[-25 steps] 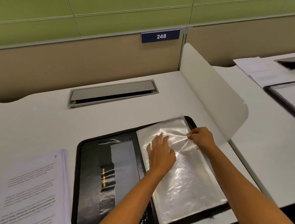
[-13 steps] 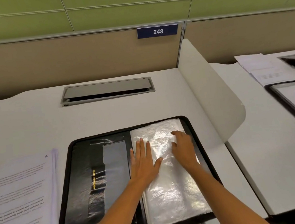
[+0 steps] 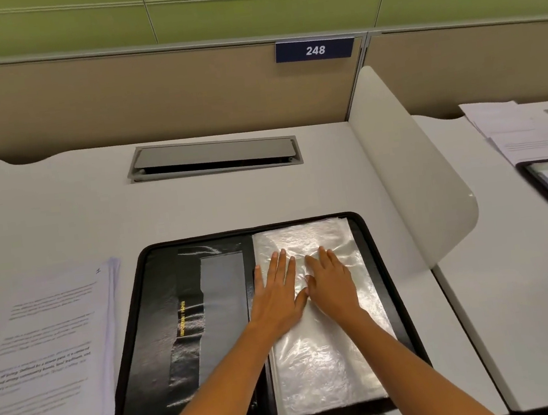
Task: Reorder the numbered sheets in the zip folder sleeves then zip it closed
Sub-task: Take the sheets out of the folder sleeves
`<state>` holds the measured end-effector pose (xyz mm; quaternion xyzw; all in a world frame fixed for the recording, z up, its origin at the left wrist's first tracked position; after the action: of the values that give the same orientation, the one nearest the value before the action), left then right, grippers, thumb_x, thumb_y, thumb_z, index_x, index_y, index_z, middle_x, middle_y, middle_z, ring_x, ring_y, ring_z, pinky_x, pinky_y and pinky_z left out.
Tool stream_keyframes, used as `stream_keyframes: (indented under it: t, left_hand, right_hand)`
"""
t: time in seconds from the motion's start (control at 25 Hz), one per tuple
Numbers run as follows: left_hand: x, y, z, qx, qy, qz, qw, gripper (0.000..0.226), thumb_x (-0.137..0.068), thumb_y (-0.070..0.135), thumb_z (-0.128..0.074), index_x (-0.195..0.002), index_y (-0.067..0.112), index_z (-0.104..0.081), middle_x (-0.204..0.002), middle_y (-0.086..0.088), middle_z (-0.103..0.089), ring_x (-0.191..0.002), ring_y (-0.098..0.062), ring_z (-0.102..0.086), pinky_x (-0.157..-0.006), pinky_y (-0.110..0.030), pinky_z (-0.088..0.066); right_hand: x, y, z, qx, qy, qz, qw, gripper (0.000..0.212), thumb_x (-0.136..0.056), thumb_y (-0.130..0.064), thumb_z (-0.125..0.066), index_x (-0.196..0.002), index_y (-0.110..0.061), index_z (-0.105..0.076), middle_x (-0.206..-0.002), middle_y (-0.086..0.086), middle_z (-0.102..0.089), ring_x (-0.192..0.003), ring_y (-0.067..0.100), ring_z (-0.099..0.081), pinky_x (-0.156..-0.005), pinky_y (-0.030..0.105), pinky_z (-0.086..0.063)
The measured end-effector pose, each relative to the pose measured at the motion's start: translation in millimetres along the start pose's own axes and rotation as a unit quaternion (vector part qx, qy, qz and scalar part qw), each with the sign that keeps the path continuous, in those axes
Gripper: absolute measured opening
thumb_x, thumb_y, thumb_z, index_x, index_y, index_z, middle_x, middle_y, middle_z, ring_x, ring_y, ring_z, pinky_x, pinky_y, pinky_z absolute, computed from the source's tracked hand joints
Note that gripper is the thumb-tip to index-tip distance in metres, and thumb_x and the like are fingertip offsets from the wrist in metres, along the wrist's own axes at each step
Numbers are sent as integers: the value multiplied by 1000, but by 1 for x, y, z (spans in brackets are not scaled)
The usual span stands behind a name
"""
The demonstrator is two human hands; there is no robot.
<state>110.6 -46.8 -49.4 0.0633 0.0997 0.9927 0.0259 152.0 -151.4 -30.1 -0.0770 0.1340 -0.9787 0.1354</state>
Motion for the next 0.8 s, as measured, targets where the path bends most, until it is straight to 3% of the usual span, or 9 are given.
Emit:
stream_keyframes:
  t: [0.12,0.24,0.36,0.44,0.6,0.8]
  left_hand:
    - [4,-11,12,29,24,-2,999,82,-88,66,4,-154,17,6,-159,0,18,-146,-16,20,-116,-43,14]
    - [12,-38,29,56,59,15,997,81,-90,65,2,-155,17,-5,-162,0,4,-148,-13,10,-117,-40,10]
    - [24,-74,49,74,99,34,992,64,-100,53,-20,-153,17,-18,-162,-2,-11,-149,-14,-1,-119,-40,4]
    - [39,-107,63,89,118,50,988,58,-102,45,-32,-152,17,-24,-161,-3,-16,-149,-15,-8,-119,-40,0]
    - [75,-188,79,98,132,90,982,55,-102,43,-34,-150,17,-30,-159,-3,-21,-148,-15,-12,-120,-41,-8]
    - [120,-298,92,92,120,163,975,55,-101,45,-33,-149,18,-30,-160,-4,-21,-148,-19,-16,-119,-42,-11]
  right_hand:
    - [-3,-8,8,-6,23,-5,1000,47,-99,-25,-47,-144,-15,-39,-158,14,-22,-148,30,-15,-117,43,-21]
    - [-6,-36,18,-33,54,3,998,43,-97,-24,-49,-140,-16,-47,-152,13,-36,-142,29,-27,-114,40,-26]
    - [-5,-83,21,-96,70,22,993,36,-96,-22,-51,-131,-15,-55,-137,9,-51,-128,25,-39,-101,33,-38]
    - [-5,-123,15,-150,58,30,987,33,-95,-20,-52,-126,-13,-59,-128,8,-55,-120,22,-44,-91,29,-41]
    - [-3,-203,-11,-231,23,28,972,28,-93,-20,-56,-118,-11,-64,-118,8,-63,-107,21,-60,-85,25,-44]
    - [1,-295,-50,-234,-36,1,972,28,-94,-27,-58,-116,-11,-64,-115,7,-64,-103,22,-61,-83,25,-44]
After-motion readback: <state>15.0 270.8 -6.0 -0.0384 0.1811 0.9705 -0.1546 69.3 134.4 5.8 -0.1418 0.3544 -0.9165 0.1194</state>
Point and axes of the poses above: each hand's wrist, its own x-axis away from the middle knuckle, its own z-axis out of the back of the hand, y = z × x, the point moved 8 cm from there along -x, towards the middle knuckle
